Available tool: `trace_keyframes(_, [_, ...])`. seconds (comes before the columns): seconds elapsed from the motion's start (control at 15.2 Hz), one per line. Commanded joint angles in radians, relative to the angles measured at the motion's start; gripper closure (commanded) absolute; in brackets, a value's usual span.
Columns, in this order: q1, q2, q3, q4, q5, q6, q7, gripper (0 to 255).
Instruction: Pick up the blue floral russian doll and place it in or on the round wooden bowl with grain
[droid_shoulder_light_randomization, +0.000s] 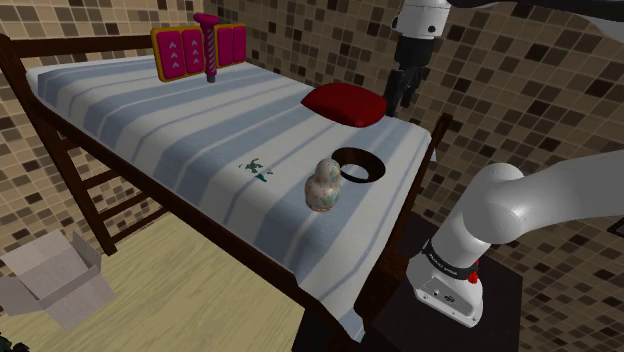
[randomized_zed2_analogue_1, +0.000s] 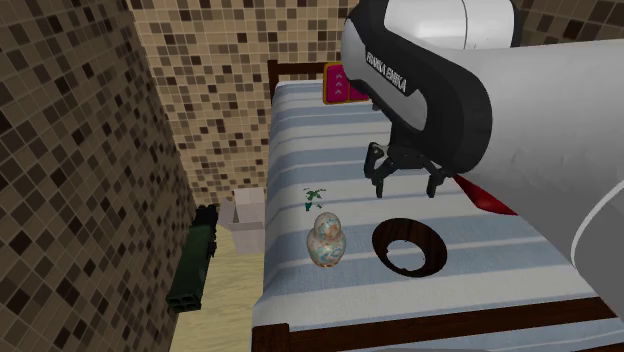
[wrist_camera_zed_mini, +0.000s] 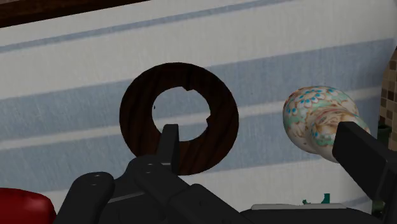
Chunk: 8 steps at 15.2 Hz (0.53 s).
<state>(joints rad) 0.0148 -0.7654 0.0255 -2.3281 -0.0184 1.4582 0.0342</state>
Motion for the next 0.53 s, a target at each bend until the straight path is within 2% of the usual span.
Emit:
trace_keyframes(0.0, [0.0,0.0,0.0,0.0,0.0,0.0,0.0,0])
trace_keyframes(0.46, [0.008,0.107,0.088,-0.076,0.138,0.182,0.191,0])
